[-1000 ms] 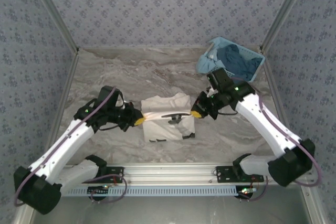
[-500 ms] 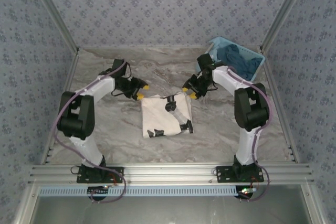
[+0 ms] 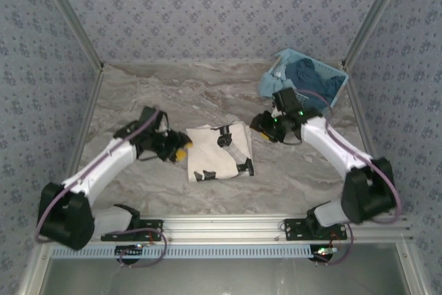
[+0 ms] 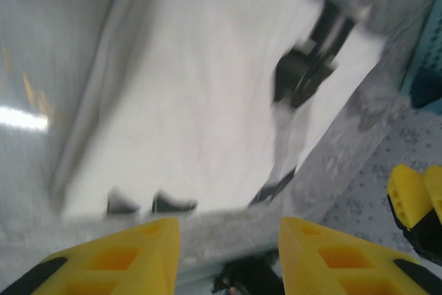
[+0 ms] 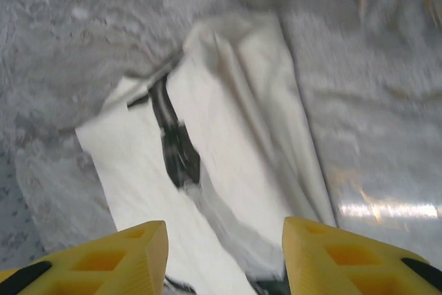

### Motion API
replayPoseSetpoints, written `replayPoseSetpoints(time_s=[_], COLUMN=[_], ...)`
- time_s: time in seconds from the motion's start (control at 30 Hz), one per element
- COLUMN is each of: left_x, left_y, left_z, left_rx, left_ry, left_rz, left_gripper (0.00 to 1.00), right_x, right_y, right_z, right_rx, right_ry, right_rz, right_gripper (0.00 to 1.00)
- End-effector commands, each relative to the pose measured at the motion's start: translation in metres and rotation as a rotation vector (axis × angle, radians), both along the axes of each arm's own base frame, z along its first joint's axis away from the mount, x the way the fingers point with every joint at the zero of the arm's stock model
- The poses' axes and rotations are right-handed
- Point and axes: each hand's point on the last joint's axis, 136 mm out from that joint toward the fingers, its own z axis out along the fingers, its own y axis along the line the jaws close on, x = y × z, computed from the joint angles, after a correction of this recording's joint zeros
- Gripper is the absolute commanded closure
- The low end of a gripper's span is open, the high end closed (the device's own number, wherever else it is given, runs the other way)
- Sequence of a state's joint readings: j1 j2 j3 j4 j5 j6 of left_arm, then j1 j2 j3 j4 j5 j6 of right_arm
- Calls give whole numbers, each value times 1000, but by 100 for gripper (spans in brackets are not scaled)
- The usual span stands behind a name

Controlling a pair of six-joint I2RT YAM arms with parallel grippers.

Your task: Fold and stack the t-shirts

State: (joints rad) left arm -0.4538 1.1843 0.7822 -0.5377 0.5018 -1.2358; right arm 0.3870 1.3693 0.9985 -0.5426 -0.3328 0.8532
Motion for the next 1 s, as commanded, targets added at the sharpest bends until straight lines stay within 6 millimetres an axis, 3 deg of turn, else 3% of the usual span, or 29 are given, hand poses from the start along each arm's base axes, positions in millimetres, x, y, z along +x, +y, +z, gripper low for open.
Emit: replayPoseSetpoints(time_s=[0.0,0.13,0.23,0.43,0.53,0.67,0.77,0.97], left_x=[-26,-34,-39,-55,-52,-27,-19,-1], left_y=[-15,-30,-53,-113,-133,-148,-156,-164], left_z=[-11,-18,-24,-49,-56,-54,-58,-75], left_rx=[-66,-70,-115,-196,-221,-302,-305,-321], left_ry=[155,172,166,213,169,71,72,86], left_rz=[257,486,623,759,806,881,892,921], left_gripper=[59,41,33,27,26,25,26,46], right_x=[-23,-47,-59,-73,-77,-83,-86,-85], right_y=[5,7,11,14,8,1,-4,-14], right_z=[-8,-3,3,26,34,39,39,39], right_rx=[93,207,274,324,330,341,350,365], right_ry=[4,14,29,17,1,-4,0,-3], right_rz=[-29,-58,-48,3,5,11,-2,-33], right_gripper=[50,46,44,43,43,43,43,43])
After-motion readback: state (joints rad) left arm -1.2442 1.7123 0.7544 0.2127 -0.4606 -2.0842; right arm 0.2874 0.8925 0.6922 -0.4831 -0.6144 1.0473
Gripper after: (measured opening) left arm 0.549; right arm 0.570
